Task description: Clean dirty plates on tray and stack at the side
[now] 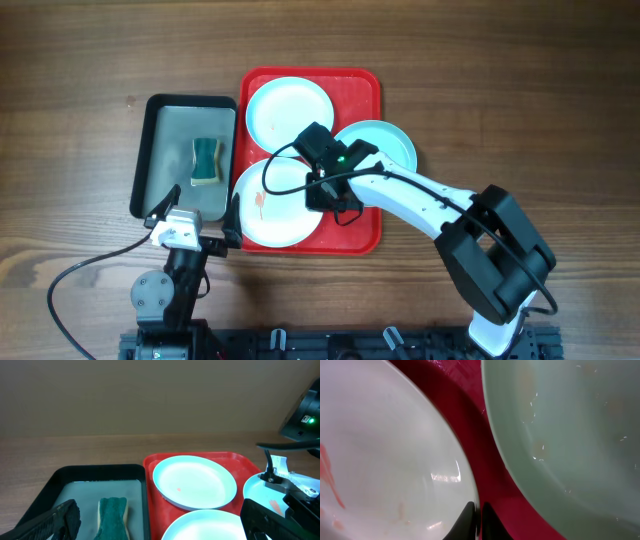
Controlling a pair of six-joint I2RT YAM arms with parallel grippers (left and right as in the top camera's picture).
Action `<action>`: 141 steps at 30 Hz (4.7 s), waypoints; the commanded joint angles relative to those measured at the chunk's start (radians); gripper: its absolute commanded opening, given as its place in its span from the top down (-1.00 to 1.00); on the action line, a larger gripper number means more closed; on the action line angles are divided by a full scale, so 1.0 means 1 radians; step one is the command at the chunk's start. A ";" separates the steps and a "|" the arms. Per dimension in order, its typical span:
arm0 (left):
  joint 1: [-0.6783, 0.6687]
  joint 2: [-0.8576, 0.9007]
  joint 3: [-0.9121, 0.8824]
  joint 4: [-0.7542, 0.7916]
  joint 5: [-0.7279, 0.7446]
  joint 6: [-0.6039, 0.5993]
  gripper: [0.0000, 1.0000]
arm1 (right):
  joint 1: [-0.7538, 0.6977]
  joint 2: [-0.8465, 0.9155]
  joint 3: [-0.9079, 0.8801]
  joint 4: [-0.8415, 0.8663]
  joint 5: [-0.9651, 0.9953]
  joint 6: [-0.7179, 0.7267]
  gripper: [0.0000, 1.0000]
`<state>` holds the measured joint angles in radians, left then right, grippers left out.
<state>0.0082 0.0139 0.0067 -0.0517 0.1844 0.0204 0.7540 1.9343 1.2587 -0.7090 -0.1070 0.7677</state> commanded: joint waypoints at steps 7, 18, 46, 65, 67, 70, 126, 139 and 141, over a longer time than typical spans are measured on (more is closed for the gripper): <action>-0.005 -0.007 -0.001 -0.009 0.005 -0.006 -1.00 | 0.004 0.026 -0.024 0.014 0.022 0.024 0.88; -0.005 -0.007 -0.001 -0.009 0.005 -0.006 -1.00 | 0.004 0.026 -0.024 0.024 0.056 0.046 0.91; -0.005 -0.007 -0.001 -0.009 0.005 -0.006 -1.00 | 0.004 0.018 -0.018 0.020 0.062 0.044 0.91; -0.005 -0.007 -0.001 0.002 0.005 0.002 -1.00 | 0.004 0.018 -0.018 0.020 0.063 0.044 0.91; -0.005 -0.007 -0.001 0.002 0.005 0.001 -1.00 | 0.004 0.018 -0.018 0.021 0.062 0.044 0.91; -0.005 -0.007 -0.001 0.002 0.005 0.001 -1.00 | 0.004 0.018 -0.018 0.021 0.062 0.044 0.91; -0.004 1.353 1.334 -0.952 -0.123 -0.043 0.18 | 0.004 0.018 -0.018 0.028 0.063 0.043 0.91; -0.003 1.767 1.333 -0.912 -0.265 -0.066 -0.43 | 0.004 0.018 -0.018 0.036 0.063 0.043 0.91; -0.003 1.811 1.333 -0.898 -0.265 -0.065 -0.40 | 0.004 0.018 -0.018 0.036 0.063 0.043 0.91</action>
<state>0.0067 1.7596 1.3247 -0.9646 -0.0578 -0.0360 0.7547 1.9347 1.2495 -0.6746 -0.0734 0.7929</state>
